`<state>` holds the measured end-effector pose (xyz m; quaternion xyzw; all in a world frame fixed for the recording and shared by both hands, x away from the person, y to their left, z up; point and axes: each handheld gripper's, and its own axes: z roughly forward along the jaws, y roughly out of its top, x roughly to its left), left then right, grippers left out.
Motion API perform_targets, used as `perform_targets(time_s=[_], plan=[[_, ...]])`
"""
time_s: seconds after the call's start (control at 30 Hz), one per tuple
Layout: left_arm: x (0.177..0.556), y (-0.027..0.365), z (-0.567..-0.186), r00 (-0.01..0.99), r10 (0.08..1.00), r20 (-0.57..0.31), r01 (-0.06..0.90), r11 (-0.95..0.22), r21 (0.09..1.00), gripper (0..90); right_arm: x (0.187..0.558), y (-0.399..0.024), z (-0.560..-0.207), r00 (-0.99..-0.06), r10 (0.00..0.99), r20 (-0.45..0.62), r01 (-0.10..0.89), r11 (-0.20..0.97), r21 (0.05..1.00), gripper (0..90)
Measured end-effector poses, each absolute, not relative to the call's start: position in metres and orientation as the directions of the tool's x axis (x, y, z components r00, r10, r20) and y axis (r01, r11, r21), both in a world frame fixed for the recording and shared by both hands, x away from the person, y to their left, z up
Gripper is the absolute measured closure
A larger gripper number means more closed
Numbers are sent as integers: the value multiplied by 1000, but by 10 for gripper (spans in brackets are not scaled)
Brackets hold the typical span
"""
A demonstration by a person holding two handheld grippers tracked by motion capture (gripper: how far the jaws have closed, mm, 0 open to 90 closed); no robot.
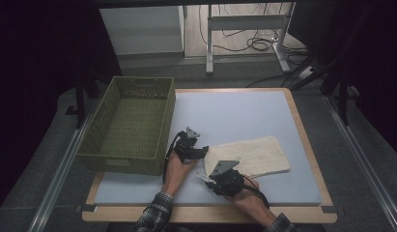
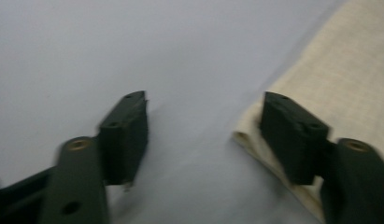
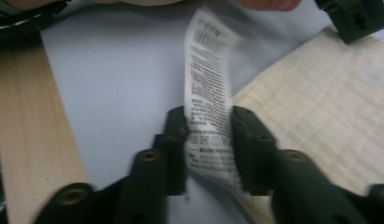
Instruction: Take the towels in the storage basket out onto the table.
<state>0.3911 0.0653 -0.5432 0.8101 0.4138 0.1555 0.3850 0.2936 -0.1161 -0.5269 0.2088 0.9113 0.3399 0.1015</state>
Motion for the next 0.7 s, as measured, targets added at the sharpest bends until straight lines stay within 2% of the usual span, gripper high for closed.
perform_targets(time_s=[0.07,0.1,0.2,0.23,0.27,0.43,0.7], plan=[[389,64,-542,627,775,-80,549,-367,751,558,296,-116,-527,-890,455,-46,314,681,662,803],[389,64,-543,633,768,-97,552,-360,752,602,296,-116,-526,-889,455,-47,314,682,660,821],[389,64,-543,639,759,-125,562,-350,750,747,298,-117,-526,-889,457,-40,321,682,657,836],[390,65,-543,656,736,-167,570,-339,749,828,300,-118,-526,-886,463,-12,342,672,657,842],[390,64,-543,654,737,-168,572,-338,748,851,302,-119,-525,-885,466,7,354,663,659,844],[388,68,-541,626,763,-161,579,-317,751,878,306,-120,-525,-886,458,73,384,636,670,844],[374,76,-533,554,829,-72,590,-330,737,872,307,-101,-520,-900,421,112,374,613,696,843]])
